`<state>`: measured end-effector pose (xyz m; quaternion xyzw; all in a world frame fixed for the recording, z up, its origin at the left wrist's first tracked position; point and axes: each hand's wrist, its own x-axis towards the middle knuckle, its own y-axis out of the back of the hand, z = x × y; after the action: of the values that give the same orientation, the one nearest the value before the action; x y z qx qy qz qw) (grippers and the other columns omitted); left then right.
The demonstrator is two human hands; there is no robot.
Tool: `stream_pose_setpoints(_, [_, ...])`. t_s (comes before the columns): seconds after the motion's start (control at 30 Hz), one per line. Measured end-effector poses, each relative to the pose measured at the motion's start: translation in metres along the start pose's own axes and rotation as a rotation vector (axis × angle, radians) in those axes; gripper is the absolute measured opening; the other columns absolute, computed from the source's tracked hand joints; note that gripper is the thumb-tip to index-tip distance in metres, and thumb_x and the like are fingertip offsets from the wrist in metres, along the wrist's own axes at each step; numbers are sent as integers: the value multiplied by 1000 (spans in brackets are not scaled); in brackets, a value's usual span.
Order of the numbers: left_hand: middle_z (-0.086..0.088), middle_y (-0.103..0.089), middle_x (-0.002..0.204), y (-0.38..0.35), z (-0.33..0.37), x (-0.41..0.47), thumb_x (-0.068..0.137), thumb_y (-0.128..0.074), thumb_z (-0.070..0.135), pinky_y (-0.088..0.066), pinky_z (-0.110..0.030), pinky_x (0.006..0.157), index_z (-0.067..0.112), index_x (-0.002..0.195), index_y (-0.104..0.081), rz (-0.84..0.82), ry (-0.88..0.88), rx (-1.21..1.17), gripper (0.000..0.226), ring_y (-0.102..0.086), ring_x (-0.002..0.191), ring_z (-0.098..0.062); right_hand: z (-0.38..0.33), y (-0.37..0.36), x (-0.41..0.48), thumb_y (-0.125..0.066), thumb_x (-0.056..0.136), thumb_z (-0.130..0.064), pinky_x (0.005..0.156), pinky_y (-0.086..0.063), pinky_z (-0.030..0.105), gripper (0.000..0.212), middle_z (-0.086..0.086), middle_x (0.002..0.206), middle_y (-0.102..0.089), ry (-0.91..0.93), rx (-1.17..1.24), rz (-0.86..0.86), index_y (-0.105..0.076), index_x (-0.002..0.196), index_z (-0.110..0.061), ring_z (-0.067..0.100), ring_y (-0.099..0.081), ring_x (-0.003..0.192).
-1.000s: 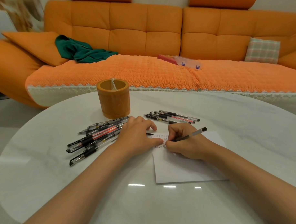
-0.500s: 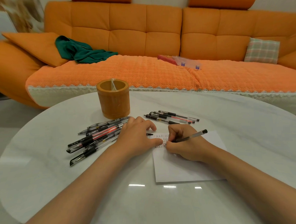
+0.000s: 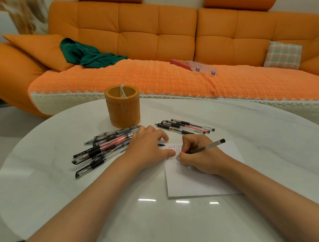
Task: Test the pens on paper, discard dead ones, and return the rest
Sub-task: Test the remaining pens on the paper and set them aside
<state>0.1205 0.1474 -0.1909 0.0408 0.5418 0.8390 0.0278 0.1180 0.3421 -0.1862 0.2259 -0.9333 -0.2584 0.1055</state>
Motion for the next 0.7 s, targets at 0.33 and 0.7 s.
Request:
stream_pose_setpoints(0.33, [10, -50, 126, 1, 1, -1, 79, -67, 67, -37, -36, 99, 44, 123, -56, -3, -1, 3, 51, -34, 124, -15, 1, -1, 0, -69, 81, 0, 50, -40, 25, 18, 13, 63, -63, 23, -22, -2, -54, 73, 4, 10, -52, 54])
stream_pose_setpoints(0.7, [12, -49, 122, 0, 0, -1, 78, -68, 67, -34, -33, 94, 44, 122, -56, 5, -2, -9, 51, -34, 122, -14, -1, -1, -1, -69, 81, 0, 49, -39, 23, 19, 19, 66, -61, 15, -15, -30, -52, 72, 3, 10, -52, 53])
